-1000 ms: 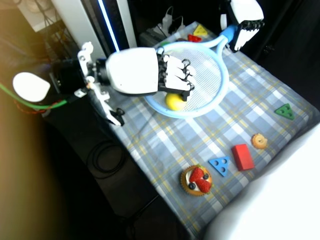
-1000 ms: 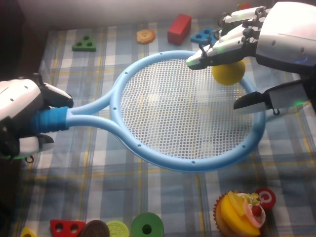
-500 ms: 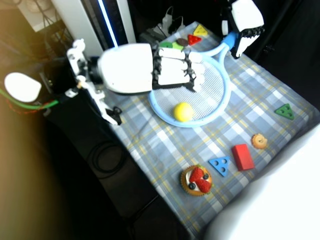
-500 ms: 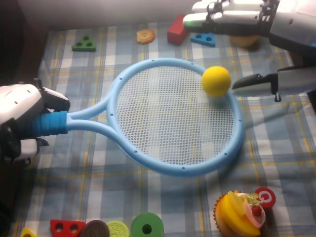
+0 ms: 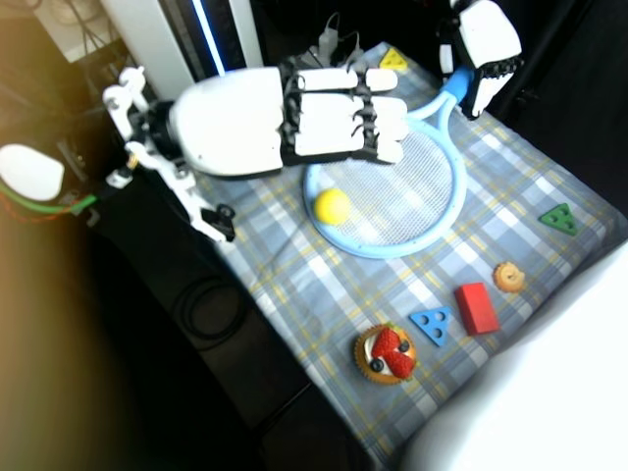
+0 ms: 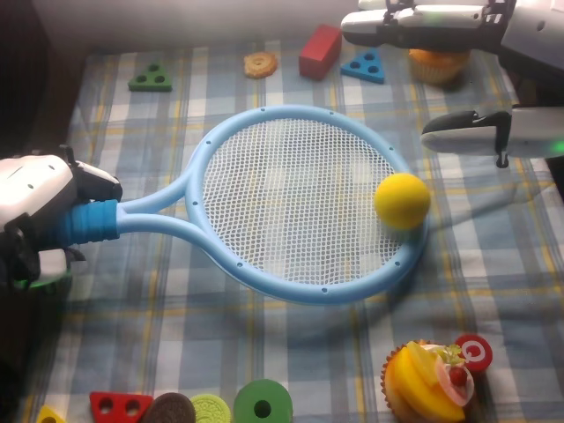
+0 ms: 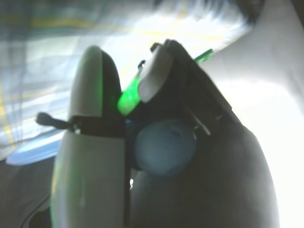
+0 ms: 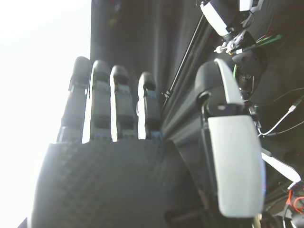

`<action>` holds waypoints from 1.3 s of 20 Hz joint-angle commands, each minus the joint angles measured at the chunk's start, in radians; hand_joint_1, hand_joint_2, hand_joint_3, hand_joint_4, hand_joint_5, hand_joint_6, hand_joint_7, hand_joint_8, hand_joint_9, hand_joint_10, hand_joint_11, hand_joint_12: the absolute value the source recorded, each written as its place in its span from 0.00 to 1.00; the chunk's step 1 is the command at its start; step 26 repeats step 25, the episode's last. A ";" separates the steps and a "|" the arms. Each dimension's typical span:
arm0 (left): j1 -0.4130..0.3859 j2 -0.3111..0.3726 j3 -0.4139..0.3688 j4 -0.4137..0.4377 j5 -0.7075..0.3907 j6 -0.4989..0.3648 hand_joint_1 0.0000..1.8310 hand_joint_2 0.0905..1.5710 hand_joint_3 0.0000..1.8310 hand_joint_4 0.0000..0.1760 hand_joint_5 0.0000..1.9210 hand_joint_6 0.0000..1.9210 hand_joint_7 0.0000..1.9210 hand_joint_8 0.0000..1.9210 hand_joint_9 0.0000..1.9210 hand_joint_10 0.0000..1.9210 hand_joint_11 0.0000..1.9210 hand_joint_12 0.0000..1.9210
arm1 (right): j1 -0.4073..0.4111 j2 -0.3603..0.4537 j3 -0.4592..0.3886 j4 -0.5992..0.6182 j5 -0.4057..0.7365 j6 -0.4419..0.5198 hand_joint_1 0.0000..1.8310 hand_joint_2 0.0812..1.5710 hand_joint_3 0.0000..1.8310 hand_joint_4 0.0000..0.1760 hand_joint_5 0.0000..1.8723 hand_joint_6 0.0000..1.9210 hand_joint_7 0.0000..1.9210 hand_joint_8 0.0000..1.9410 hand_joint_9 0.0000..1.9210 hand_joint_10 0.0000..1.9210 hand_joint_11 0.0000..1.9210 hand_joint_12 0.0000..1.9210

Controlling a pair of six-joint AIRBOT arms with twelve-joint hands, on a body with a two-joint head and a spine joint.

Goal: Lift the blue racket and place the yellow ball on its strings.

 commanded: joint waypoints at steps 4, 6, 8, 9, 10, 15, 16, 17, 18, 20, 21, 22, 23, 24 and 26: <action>-0.001 -0.001 -0.013 0.015 -0.124 -0.004 0.57 0.65 0.00 0.10 0.31 0.26 0.21 0.42 0.18 0.51 0.14 0.72 | -0.014 0.013 -0.011 0.079 0.131 -0.006 0.37 0.80 0.00 0.21 0.16 0.00 0.16 0.00 0.16 0.00 0.06 0.25; 0.013 0.008 -0.023 0.034 -0.142 -0.083 0.51 0.63 0.00 0.74 0.18 0.02 0.19 0.05 0.15 0.09 0.01 0.47 | -0.037 0.016 -0.022 0.101 0.170 -0.006 0.34 0.79 0.00 0.26 0.15 0.00 0.16 0.00 0.16 0.00 0.06 0.23; 0.030 0.027 -0.030 0.070 -0.162 -0.199 0.46 0.62 0.00 0.99 0.04 0.00 0.06 0.00 0.04 0.01 0.00 0.16 | -0.058 0.023 -0.048 0.102 0.216 -0.007 0.35 0.82 0.00 0.19 0.21 0.00 0.20 0.00 0.16 0.00 0.04 0.25; 0.035 0.037 -0.037 0.083 -0.176 -0.233 0.47 0.61 0.00 1.00 0.01 0.00 0.03 0.00 0.01 0.00 0.00 0.08 | -0.066 0.024 -0.057 0.102 0.243 -0.007 0.35 0.83 0.00 0.16 0.22 0.00 0.20 0.00 0.16 0.00 0.01 0.29; 0.041 0.055 -0.056 0.103 -0.207 -0.254 0.47 0.60 0.00 1.00 0.00 0.00 0.01 0.00 0.00 0.00 0.00 0.02 | -0.073 0.024 -0.067 0.101 0.277 -0.008 0.37 0.84 0.00 0.23 0.24 0.00 0.23 0.00 0.19 0.00 0.02 0.32; 0.072 0.138 -0.161 0.211 -0.382 -0.303 0.42 0.58 0.00 1.00 0.00 0.00 0.00 0.00 0.00 0.00 0.00 0.00 | -0.075 0.032 -0.092 0.072 0.355 -0.018 0.59 0.75 0.00 0.00 0.44 0.49 0.37 0.01 0.34 0.04 0.12 0.59; 0.082 0.150 -0.166 0.247 -0.405 -0.383 0.40 0.58 0.00 1.00 0.00 0.00 0.00 0.00 0.00 0.00 0.00 0.00 | -0.075 0.035 -0.097 0.072 0.359 -0.030 0.53 0.80 0.01 0.00 0.30 0.24 0.29 0.00 0.41 0.08 0.20 0.61; 0.095 0.163 -0.164 0.285 -0.424 -0.483 0.40 0.57 0.00 1.00 0.00 0.00 0.00 0.00 0.00 0.00 0.00 0.00 | -0.074 0.037 -0.099 0.072 0.359 -0.036 0.54 0.80 0.01 0.00 0.35 0.12 0.28 0.00 0.42 0.10 0.22 0.60; 0.107 0.175 -0.162 0.313 -0.449 -0.579 0.40 0.57 0.00 1.00 0.00 0.00 0.00 0.00 0.00 0.00 0.02 0.01 | -0.074 0.039 -0.101 0.072 0.359 -0.036 0.55 0.80 0.00 0.00 0.38 0.06 0.28 0.00 0.41 0.11 0.22 0.60; 0.126 0.201 -0.159 0.363 -0.511 -0.727 0.41 0.58 0.00 0.93 0.00 0.00 0.00 0.00 0.00 0.00 0.00 0.00 | -0.074 0.049 -0.106 0.073 0.359 -0.036 0.54 0.80 0.00 0.00 0.39 0.02 0.27 0.00 0.41 0.13 0.23 0.60; 0.134 0.214 -0.160 0.390 -0.549 -0.784 0.41 0.58 0.00 0.93 0.00 0.00 0.00 0.00 0.00 0.00 0.00 0.00 | -0.074 0.049 -0.107 0.078 0.360 -0.038 0.55 0.80 0.00 0.00 0.40 0.02 0.28 0.00 0.40 0.13 0.23 0.60; 0.138 0.220 -0.164 0.405 -0.571 -0.805 0.40 0.57 0.00 0.89 0.00 0.00 0.00 0.00 0.00 0.00 0.00 0.00 | -0.076 0.046 -0.107 0.087 0.360 -0.047 0.52 0.81 0.00 0.00 0.35 0.00 0.27 0.00 0.40 0.13 0.23 0.60; 0.140 0.224 -0.170 0.423 -0.597 -0.816 0.38 0.57 0.00 0.98 0.00 0.00 0.00 0.00 0.00 0.00 0.00 0.00 | -0.083 0.042 -0.107 0.103 0.360 -0.056 0.54 0.80 0.00 0.00 0.39 0.02 0.27 0.00 0.40 0.14 0.22 0.60; 0.140 0.226 -0.176 0.439 -0.627 -0.826 0.37 0.57 0.00 1.00 0.00 0.00 0.00 0.00 0.00 0.00 0.00 0.00 | -0.096 0.041 -0.107 0.123 0.360 -0.064 0.55 0.80 0.00 0.00 0.40 0.02 0.28 0.00 0.40 0.14 0.22 0.60; 0.140 0.226 -0.179 0.452 -0.652 -0.835 0.34 0.57 0.00 1.00 0.00 0.00 0.00 0.00 0.00 0.00 0.00 0.00 | -0.116 0.040 -0.107 0.152 0.360 -0.073 0.52 0.81 0.00 0.00 0.35 0.00 0.27 0.00 0.40 0.14 0.23 0.60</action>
